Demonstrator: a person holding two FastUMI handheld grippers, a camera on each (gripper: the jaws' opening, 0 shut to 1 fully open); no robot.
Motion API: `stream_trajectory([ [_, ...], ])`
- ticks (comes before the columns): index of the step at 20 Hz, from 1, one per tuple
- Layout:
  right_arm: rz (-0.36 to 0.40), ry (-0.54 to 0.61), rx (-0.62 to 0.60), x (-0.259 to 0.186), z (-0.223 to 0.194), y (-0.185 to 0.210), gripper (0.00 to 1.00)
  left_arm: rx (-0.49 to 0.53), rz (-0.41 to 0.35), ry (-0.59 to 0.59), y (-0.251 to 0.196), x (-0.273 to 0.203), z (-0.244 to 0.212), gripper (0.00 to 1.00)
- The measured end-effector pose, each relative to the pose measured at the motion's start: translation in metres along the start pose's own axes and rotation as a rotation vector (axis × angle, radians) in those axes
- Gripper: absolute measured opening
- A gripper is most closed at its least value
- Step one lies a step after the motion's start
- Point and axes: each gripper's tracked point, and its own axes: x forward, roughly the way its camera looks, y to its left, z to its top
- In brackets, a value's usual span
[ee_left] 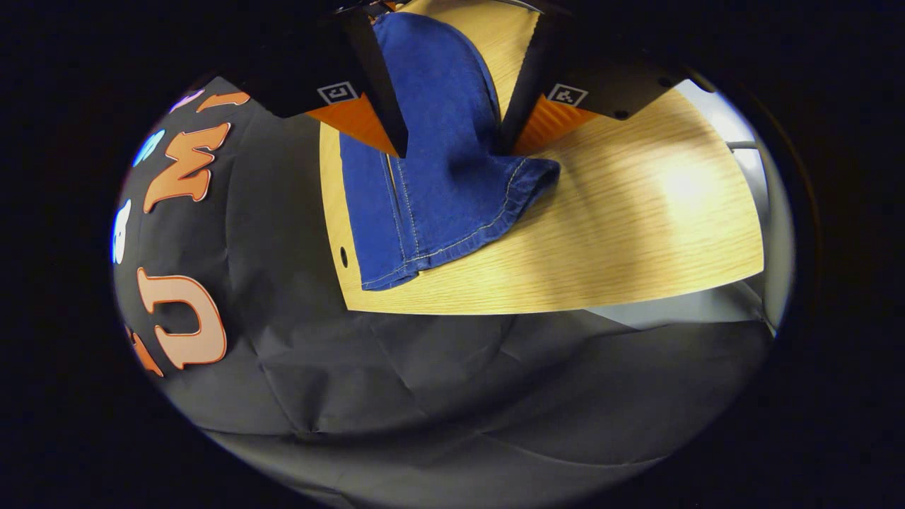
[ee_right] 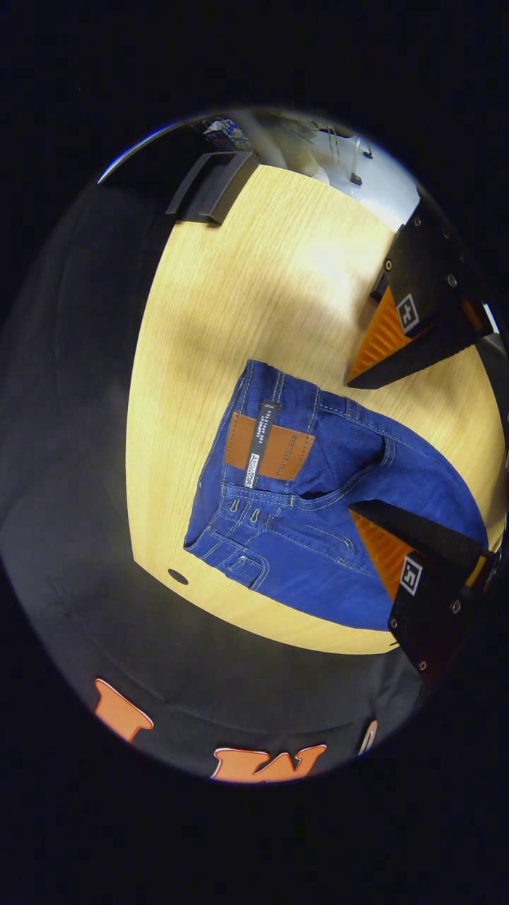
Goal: Grasp the waist and the cuffs of the jeans and fold them to make the two legs overlap; first hold the waist and fold one-third of the jeans toward the cuffs, then hold the cuffs and fold the remaining one-third in the same direction to finish folding.
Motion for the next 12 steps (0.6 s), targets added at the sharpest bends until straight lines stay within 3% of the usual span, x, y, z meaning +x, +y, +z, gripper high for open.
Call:
stream_trajectory([
  [2,0.012,0.0,0.023,0.001,0.002,0.0,0.98,-0.01,0.009,0.007,0.004,0.004,0.0,0.75],
  [4,0.021,-0.004,0.037,0.002,0.005,0.0,0.98,-0.01,0.028,0.011,0.006,0.014,0.001,0.55],
  [8,0.023,-0.004,0.047,0.005,0.008,0.001,0.96,0.021,0.067,0.007,0.011,0.023,0.002,0.05],
  [9,0.028,-0.005,0.046,0.006,0.009,0.002,0.96,0.026,0.083,0.002,0.01,0.031,0.006,0.0],
  [12,0.028,0.002,0.06,0.007,0.009,-0.003,0.89,0.025,0.087,-0.003,0.015,0.012,0.002,0.03],
])
